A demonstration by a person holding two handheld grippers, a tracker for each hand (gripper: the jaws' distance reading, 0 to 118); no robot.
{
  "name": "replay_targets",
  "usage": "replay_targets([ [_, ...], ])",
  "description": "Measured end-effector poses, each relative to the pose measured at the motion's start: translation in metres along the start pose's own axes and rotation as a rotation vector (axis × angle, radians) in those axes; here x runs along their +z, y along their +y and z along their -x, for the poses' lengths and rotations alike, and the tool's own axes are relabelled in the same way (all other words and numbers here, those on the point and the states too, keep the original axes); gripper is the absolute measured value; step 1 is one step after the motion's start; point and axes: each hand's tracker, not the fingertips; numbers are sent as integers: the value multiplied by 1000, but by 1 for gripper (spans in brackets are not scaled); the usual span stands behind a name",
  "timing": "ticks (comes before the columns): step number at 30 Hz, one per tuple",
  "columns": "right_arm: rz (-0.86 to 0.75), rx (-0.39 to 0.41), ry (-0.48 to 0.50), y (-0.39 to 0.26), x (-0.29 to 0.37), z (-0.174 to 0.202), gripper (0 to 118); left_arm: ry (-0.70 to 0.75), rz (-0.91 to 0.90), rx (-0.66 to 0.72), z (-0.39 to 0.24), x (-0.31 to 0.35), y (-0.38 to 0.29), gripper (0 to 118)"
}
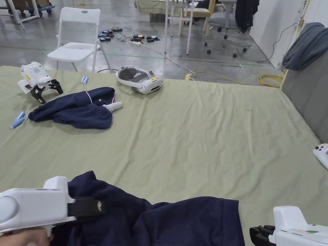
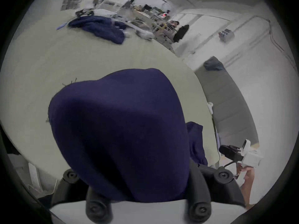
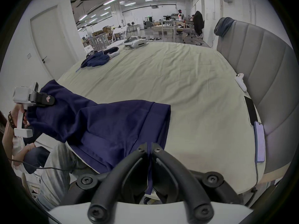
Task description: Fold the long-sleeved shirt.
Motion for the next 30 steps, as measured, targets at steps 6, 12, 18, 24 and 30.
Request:
replay_targets([
  [6, -25, -25, -3, -8, 11, -11, 2, 16, 26, -11, -108, -78, -18, 46],
  [12, -49, -66, -32, -17, 38, -28, 2, -163, 149, -49, -175, -179, -49, 109],
  [18, -62, -110, -77, -30, 57, -52, 2, -298, 165, -36, -194, -166, -37, 105],
  [24, -45, -121, -103, -32, 49, -63, 2, -312, -25, -66, -165, -78, -2, 29],
  [30, -59, -124, -88, -24, 45, -56, 2, -120, -75, -209, -161, -88, -8, 4],
])
